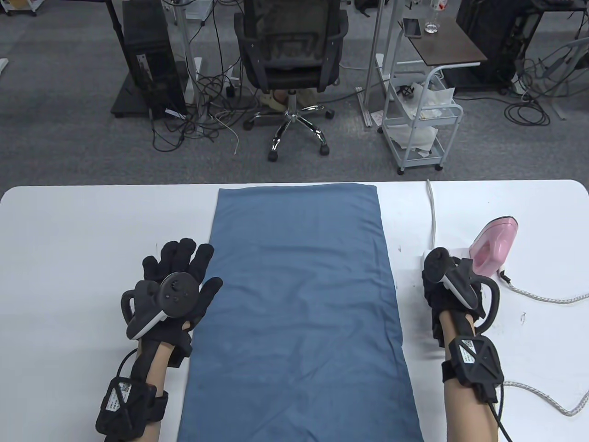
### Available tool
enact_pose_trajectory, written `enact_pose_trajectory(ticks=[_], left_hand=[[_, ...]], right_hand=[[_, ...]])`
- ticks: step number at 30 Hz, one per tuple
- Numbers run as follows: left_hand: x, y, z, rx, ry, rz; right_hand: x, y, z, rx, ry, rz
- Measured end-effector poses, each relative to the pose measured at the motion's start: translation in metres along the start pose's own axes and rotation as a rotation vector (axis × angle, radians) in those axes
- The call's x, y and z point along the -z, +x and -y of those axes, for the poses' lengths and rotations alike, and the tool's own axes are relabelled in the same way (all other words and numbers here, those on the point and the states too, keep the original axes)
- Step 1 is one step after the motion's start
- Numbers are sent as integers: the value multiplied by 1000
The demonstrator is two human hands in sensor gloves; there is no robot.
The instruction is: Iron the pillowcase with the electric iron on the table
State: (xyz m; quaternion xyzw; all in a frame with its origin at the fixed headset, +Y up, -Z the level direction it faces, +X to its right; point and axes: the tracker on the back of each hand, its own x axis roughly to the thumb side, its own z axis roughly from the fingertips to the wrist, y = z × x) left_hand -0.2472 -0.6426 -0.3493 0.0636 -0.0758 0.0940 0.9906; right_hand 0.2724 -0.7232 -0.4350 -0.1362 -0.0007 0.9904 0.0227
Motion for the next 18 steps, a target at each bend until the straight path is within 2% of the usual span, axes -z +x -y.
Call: enact_pose_trajectory(ticks=[7, 18], left_hand=[[2, -1, 5, 11, -22, -1], [1, 1, 7, 22, -41, 0]], right_hand=[[15, 15, -25, -49, 133, 25], [17, 21, -30, -132, 124, 26]])
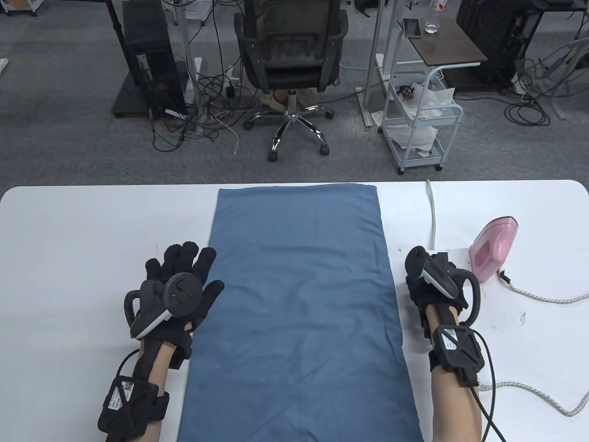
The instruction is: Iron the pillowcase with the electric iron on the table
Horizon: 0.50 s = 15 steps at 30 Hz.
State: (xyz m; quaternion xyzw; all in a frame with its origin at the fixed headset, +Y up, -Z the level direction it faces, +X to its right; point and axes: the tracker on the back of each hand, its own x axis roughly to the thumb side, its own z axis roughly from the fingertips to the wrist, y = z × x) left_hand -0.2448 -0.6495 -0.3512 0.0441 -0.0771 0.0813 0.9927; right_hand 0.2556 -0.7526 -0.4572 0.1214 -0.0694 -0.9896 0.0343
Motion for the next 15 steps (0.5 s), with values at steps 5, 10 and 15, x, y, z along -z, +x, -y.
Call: enact_pose_trajectory(ticks=[5, 10, 15], left_hand=[[1, -2, 2, 1, -11, -5], [3, 0, 2, -13, -16, -3], [2, 1, 0, -8, -12, 1]], right_hand=[[4, 1, 1, -1, 16, 1], [2, 0, 0, 3, 24, 12], [-8, -20, 13, 225, -10, 33]])
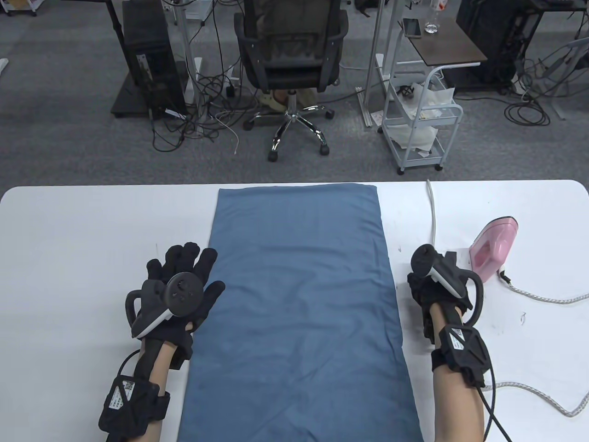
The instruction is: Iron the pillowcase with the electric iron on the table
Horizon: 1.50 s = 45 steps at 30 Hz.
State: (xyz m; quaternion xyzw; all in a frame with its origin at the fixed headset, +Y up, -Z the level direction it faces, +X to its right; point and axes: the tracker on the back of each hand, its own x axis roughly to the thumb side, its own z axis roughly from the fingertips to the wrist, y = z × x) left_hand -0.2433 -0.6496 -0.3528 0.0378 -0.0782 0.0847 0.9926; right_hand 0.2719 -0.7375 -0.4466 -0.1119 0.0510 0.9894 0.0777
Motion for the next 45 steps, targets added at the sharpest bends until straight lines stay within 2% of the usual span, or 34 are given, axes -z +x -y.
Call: enact_pose_trajectory(ticks=[3, 7, 10, 13, 18, 32, 38, 45], left_hand=[[1, -1, 1, -3, 0, -3], [2, 0, 4, 6, -14, -6], [3, 1, 7, 16, -24, -8], [3, 0, 8, 23, -31, -10], [2, -4, 9, 30, -38, -26], [4, -15, 12, 21, -48, -51], [3, -16, 11, 15, -48, -52], [3, -14, 11, 0, -45, -38]], right_hand=[[-15, -17, 27, 75, -140, 20], [-32, -52, 60, 227, -347, -39], [-36, -83, 68, 369, -426, -106], [-32, -109, 59, 478, -429, -204], [-20, -132, 36, 585, -387, -350], [17, -134, 5, 683, -279, -485], [16, -140, 1, 734, -328, -520], [2, -137, 14, 783, -490, -373]])
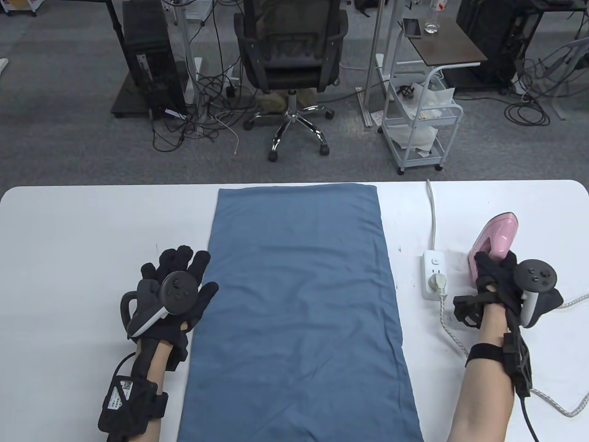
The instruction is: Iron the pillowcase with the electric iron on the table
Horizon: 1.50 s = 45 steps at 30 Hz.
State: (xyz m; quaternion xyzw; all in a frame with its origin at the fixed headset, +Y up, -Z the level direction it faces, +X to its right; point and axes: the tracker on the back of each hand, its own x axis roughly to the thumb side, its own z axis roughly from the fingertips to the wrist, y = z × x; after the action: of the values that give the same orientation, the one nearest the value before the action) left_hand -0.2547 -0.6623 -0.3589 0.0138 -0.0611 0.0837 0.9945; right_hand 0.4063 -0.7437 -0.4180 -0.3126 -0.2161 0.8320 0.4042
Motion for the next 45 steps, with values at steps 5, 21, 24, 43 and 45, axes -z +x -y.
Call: enact_pose_trajectory(ticks=[5, 21, 24, 43, 45], left_hand=[[0, 6, -2, -10, 0, 22], [-2, 30, 5, -31, -33, 113], [-1, 35, 10, -35, -51, 130], [-64, 187, 136, 100, -560, 583], [-69, 186, 143, 143, -553, 583]], right_hand=[[-19, 37, 29, 101, -11, 246], [-115, 115, 48, 431, -3, 548], [-119, 118, 40, 441, 42, 575], [-117, 118, 36, 334, 141, 619], [-118, 119, 35, 323, 152, 628]])
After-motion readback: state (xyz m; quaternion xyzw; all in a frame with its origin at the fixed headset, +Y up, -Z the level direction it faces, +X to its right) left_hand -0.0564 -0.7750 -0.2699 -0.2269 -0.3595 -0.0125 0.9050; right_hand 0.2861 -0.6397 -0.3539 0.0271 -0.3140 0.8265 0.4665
